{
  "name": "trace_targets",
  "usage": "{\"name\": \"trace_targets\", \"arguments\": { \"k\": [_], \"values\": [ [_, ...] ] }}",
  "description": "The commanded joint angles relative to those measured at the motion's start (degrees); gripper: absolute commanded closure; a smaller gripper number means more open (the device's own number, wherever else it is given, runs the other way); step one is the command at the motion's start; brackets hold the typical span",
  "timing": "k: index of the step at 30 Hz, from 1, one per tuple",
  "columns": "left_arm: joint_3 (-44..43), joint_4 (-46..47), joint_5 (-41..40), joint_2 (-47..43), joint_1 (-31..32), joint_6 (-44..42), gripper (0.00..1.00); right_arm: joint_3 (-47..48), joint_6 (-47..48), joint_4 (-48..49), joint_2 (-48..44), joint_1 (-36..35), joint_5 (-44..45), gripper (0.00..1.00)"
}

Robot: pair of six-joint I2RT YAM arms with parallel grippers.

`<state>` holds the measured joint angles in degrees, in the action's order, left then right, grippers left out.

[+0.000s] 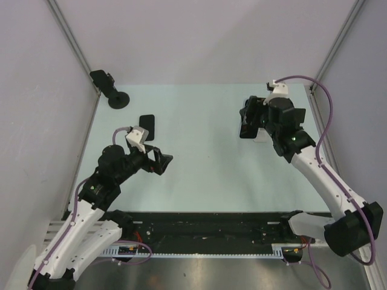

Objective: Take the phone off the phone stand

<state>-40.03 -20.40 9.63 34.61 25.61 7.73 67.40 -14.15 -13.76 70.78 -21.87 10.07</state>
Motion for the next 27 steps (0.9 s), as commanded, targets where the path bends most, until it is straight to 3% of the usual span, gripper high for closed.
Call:
{"name": "trace_targets", "arguments": {
  "k": [1,7,15,21,27],
  "values": [
    [-1.3,4.1,3.1,2.5,4.9,8.5,0.0,-5.2,-9.7,1.5,-6.8,-4.2,2.1,1.0],
    [0.3,13.5,-5.9,5.1,17.3,14.7,0.01,-14.8,-18.2,5.4,-14.6,-9.7,4.8,1.0],
    [1.5,31.4,-14.9,17.3,30.6,16.4,0.06,-20.8,-23.3,8.6,-20.5,-13.3,5.5,1.0],
    [-3.7,37.2,-18.4,29.8,35.9,15.4,0.09,-23.7,-25.2,9.1,-24.5,-13.6,4.2,1.0],
    [-7.5,40.1,-19.2,37.9,37.3,14.9,0.12,-25.6,-26.1,9.7,-28.4,-13.7,2.6,1.0]
  ]
}}
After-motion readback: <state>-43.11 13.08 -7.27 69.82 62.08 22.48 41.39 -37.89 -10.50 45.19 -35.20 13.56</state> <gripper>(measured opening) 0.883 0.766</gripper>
